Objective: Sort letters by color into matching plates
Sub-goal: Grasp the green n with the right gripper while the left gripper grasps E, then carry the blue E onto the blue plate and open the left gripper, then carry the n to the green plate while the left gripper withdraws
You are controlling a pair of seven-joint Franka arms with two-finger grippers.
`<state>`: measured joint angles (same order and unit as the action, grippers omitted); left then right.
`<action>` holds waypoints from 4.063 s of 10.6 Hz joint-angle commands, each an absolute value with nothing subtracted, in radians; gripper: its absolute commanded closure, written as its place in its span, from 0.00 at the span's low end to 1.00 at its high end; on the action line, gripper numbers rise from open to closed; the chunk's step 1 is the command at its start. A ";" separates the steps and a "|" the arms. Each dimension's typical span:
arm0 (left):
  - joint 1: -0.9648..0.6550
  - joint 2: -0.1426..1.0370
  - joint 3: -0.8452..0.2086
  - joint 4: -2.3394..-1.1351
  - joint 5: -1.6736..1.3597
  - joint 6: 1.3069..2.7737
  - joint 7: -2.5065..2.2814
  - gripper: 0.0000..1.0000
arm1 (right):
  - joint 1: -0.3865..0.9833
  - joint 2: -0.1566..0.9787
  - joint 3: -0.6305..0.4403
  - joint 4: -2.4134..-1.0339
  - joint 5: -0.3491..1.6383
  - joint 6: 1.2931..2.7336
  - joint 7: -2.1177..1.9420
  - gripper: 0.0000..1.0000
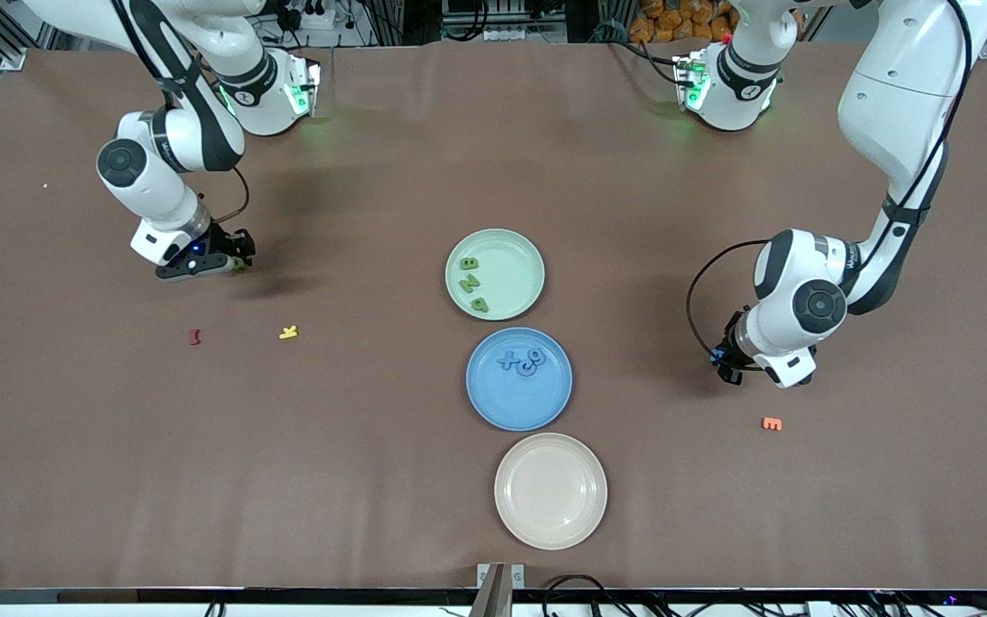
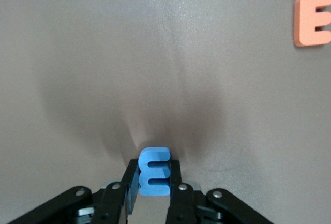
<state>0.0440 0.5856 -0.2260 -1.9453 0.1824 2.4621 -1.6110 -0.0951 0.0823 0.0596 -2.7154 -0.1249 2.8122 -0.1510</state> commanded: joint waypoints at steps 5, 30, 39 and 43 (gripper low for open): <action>0.032 0.571 -0.235 -1.922 0.212 2.467 -1.618 1.00 | -0.098 0.090 0.051 -2.786 -0.133 2.893 -0.160 0.34; -0.351 0.696 -0.359 -1.600 0.207 2.608 -1.594 0.00 | -0.094 0.129 0.014 -2.781 -0.133 2.936 -0.158 1.00; -0.298 0.624 -0.296 -1.598 0.212 2.499 -1.328 0.00 | -0.089 0.040 0.009 -2.674 -0.121 2.760 -0.141 1.00; -0.174 0.571 -0.324 -1.598 0.189 2.260 -0.944 0.00 | -0.005 0.052 0.020 -2.619 -0.121 2.732 0.104 1.00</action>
<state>-0.2419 0.6140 -0.2967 -1.5878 0.1922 2.3857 -1.1381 -0.0667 0.0574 0.0149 -2.6426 -0.1218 2.7578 -0.0452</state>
